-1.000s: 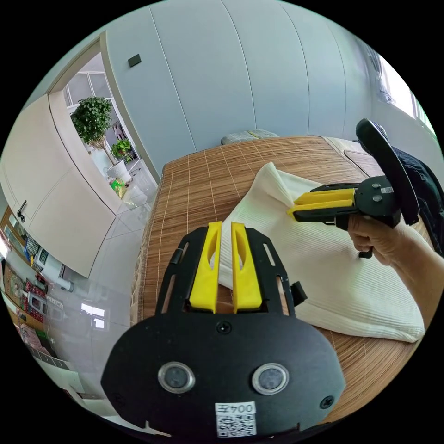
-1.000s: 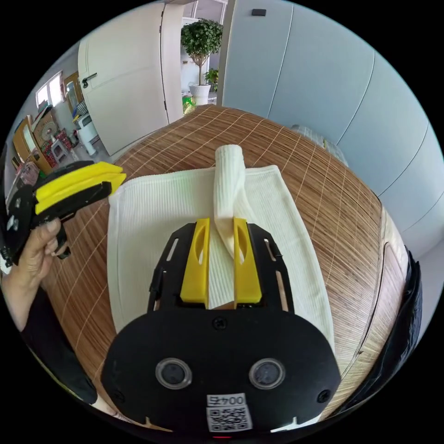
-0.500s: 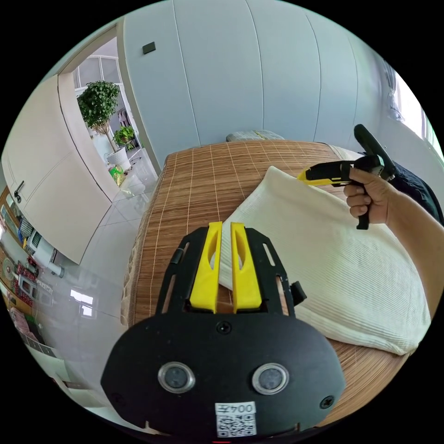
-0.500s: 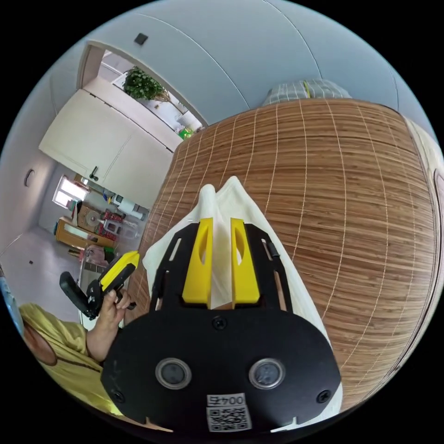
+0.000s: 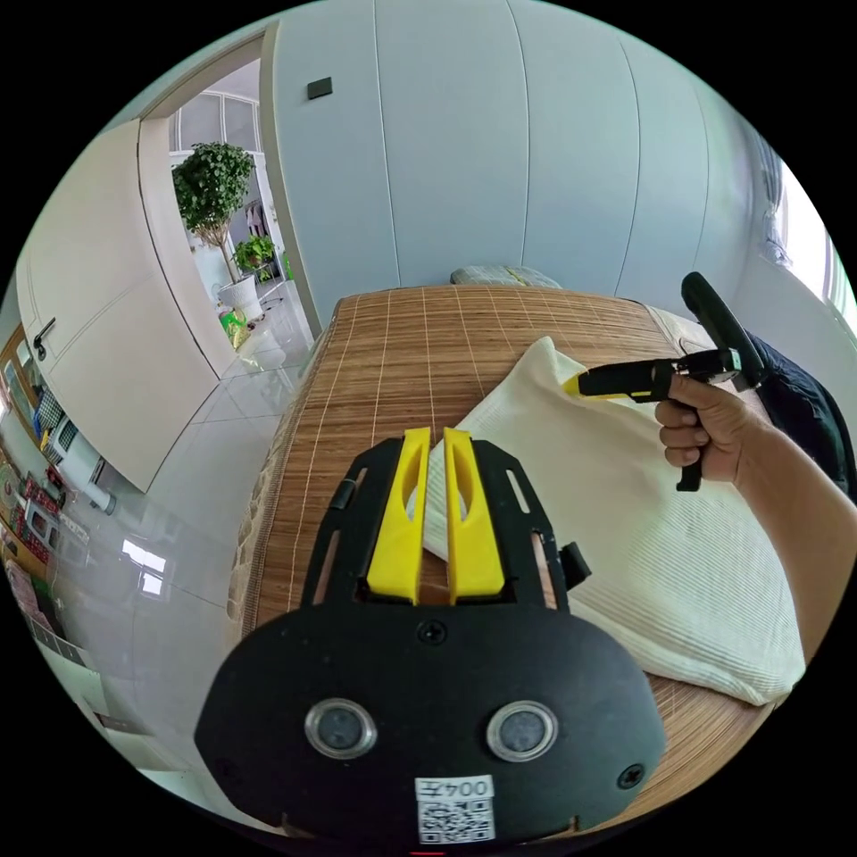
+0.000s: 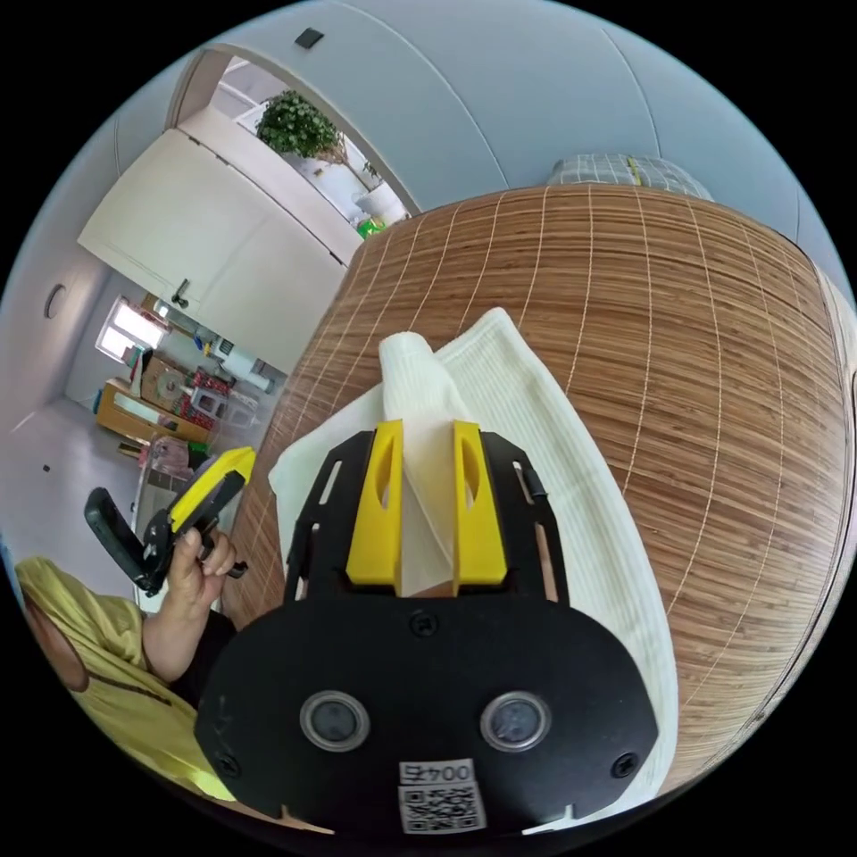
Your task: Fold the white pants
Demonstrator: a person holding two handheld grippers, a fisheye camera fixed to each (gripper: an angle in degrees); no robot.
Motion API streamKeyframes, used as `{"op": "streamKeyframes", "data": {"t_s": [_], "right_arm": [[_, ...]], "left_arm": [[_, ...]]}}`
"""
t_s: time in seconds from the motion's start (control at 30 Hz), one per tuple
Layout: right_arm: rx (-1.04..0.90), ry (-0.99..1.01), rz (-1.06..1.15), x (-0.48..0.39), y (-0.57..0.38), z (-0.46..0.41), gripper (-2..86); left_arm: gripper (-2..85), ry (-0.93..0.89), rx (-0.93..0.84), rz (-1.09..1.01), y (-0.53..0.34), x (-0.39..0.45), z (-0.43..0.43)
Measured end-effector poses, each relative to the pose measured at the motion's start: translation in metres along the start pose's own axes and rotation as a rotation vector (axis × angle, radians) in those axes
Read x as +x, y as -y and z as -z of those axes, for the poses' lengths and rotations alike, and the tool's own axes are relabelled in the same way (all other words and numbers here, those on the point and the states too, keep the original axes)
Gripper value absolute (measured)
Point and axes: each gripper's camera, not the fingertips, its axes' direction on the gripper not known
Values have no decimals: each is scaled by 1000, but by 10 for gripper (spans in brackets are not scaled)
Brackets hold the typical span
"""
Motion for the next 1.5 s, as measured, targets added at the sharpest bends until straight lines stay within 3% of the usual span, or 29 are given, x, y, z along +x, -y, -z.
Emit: {"op": "streamKeyframes", "data": {"t_s": [0.23, 0.37, 0.57, 0.73, 0.83, 1.07, 1.27, 1.37, 1.43, 1.5], "right_arm": [[-24, -192, 108, -49, -8, -20, 82], [15, -343, 177, -79, -15, -28, 16], [110, -495, 260, -130, -8, 17, 0], [29, -651, 220, -109, 12, -8, 6], [-91, -619, 133, -73, 9, -48, 18], [154, -590, 55, -103, -20, -6, 73], [164, -305, 342, -218, -96, -18, 124], [43, -370, 461, -247, -114, -60, 129], [3, -454, 478, -246, -117, -76, 44], [36, -470, 449, -236, -117, -67, 39]], "left_arm": [[15, -1, -1, 18, -6, -11, 7], [15, 21, 3, 28, -9, -15, 11], [12, 93, 1, 95, -11, -36, 20], [9, 145, -41, 183, -14, -59, 17], [9, 141, -39, 208, -16, -66, 19], [9, 108, -41, 296, -21, -85, 22], [10, 109, -75, 280, -20, -81, 21], [9, 90, -76, 263, -20, -79, 26], [9, 83, -81, 258, -19, -79, 28], [9, 65, -85, 268, -20, -82, 29]]}}
